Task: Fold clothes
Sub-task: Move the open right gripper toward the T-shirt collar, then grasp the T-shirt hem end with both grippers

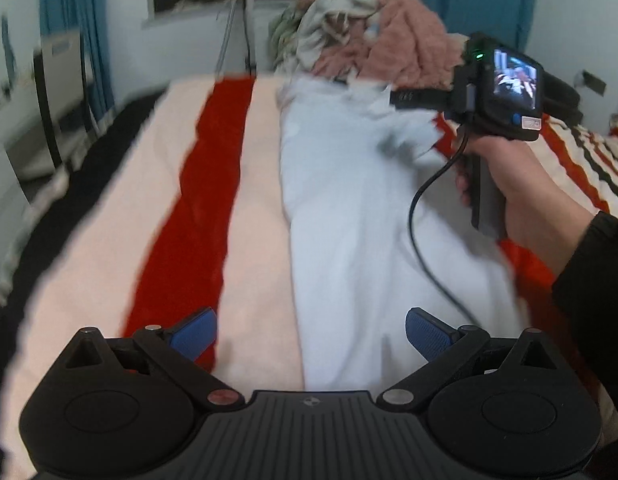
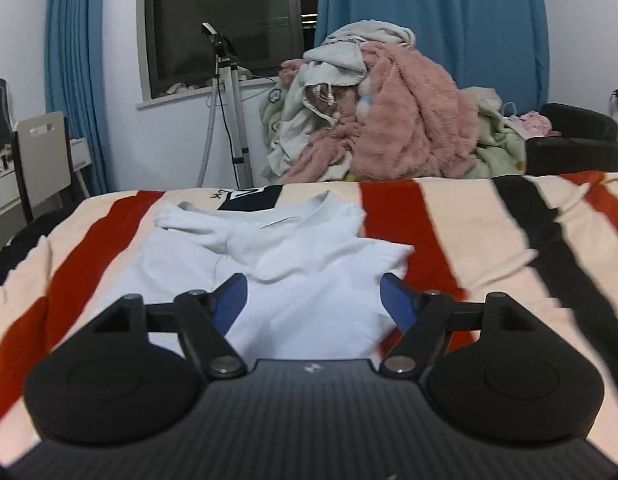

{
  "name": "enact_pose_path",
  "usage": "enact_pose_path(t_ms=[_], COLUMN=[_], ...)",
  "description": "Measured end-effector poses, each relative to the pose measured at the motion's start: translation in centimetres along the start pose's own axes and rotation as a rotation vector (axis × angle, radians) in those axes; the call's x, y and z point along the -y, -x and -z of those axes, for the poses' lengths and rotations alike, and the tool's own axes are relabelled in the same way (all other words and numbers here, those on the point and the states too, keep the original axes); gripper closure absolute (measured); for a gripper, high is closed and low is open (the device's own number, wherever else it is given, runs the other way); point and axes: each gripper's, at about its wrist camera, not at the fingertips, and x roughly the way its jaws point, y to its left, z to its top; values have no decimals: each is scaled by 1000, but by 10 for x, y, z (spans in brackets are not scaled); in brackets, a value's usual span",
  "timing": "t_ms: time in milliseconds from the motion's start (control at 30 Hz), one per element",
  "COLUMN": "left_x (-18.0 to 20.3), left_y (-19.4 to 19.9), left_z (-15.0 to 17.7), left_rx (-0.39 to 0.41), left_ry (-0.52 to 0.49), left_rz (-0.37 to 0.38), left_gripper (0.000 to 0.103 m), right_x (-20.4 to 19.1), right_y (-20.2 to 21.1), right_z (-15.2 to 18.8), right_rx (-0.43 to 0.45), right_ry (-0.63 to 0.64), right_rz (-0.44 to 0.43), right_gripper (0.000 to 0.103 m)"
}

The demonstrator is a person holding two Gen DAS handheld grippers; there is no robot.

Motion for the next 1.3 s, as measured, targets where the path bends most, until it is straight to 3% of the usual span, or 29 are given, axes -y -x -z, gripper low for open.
enact_pose_path(t_ms=[100, 233, 367, 500, 733, 900, 1033, 1200, 1300], left_x=[12, 23, 39, 59, 90, 96, 79, 43, 18], left_y=[46, 106, 161, 206, 238, 227, 186, 104, 50], left_z=[-10, -16, -10, 3, 15, 20, 26, 46, 58], left_rx=[-57, -140, -143, -113, -80, -75, -38, 10, -77], left_ry=[-16, -43, -69, -113, -210, -197, -187, -183, -116], left_rz=[77, 89, 121, 153, 131, 152, 116, -31, -82], left_gripper=[0, 0, 0, 0, 0, 0, 0, 0, 1], right_x=[7, 19, 44, 56, 73, 86, 91, 92, 85], right_y=[43, 108, 161, 197, 234, 248, 260, 270, 271], right_z=[-8, 3, 20, 28, 47, 62, 79, 113, 130], right_rx=[-16, -34, -90, -70, -50, -70, -117, -267, -359], right_ry=[-4, 37, -66, -109, -163, -252, -334, -464, -537], right_rz=[18, 42, 24, 44, 46, 32, 16, -22, -86], right_gripper=[28, 28, 28, 28, 28, 28, 28, 27, 26])
